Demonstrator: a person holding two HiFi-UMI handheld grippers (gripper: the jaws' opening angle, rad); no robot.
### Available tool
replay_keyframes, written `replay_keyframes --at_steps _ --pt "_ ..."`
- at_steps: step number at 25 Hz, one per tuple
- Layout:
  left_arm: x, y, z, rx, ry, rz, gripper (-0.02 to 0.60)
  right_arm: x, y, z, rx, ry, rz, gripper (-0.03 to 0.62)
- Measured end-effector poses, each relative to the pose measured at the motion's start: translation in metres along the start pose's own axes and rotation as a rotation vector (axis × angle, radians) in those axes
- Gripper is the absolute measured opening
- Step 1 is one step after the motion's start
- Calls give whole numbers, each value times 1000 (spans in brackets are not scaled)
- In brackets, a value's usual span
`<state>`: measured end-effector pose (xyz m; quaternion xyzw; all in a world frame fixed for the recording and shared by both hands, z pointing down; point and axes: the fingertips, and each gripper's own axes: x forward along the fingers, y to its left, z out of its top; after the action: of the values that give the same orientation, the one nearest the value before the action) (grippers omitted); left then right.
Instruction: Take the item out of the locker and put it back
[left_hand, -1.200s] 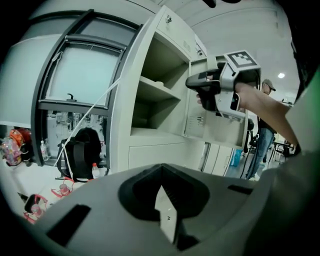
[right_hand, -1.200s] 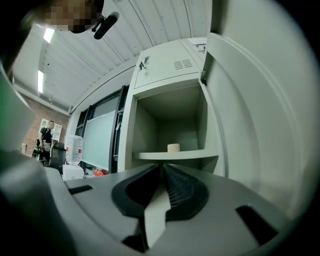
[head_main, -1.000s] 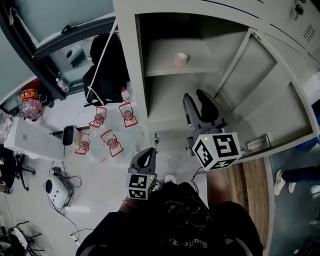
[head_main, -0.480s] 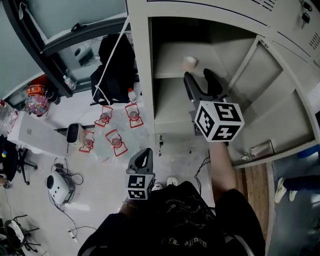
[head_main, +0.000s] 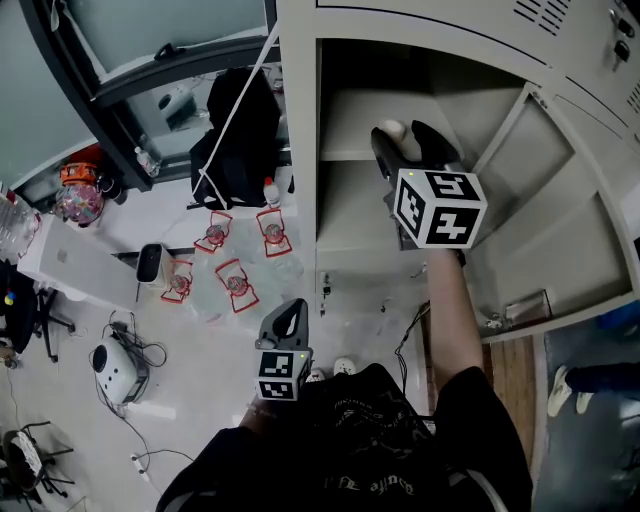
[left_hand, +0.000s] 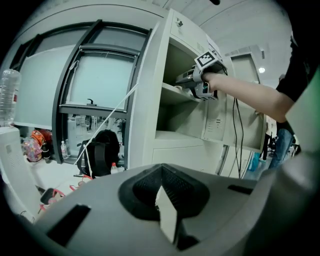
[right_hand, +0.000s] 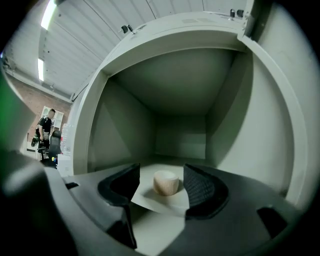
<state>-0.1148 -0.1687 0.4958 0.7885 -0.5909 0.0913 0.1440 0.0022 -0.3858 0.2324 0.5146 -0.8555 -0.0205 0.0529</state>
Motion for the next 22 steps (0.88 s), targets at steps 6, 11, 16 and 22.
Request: replay_keyframes --at_steps 6,11,16,22 --pt "2 1 0 -2 0 3 6 14 2 -7 -20 76 -1 262" --pt "1 4 0 -1 -1 10 6 22 -3 -15 -8 123 -28 262" --pt "1 7 1 -3 -3 14 6 24 -6 -16 -22 142 -53 261" --pt "1 6 0 1 -2 7 6 21 -12 -16 -34 126 -82 181"
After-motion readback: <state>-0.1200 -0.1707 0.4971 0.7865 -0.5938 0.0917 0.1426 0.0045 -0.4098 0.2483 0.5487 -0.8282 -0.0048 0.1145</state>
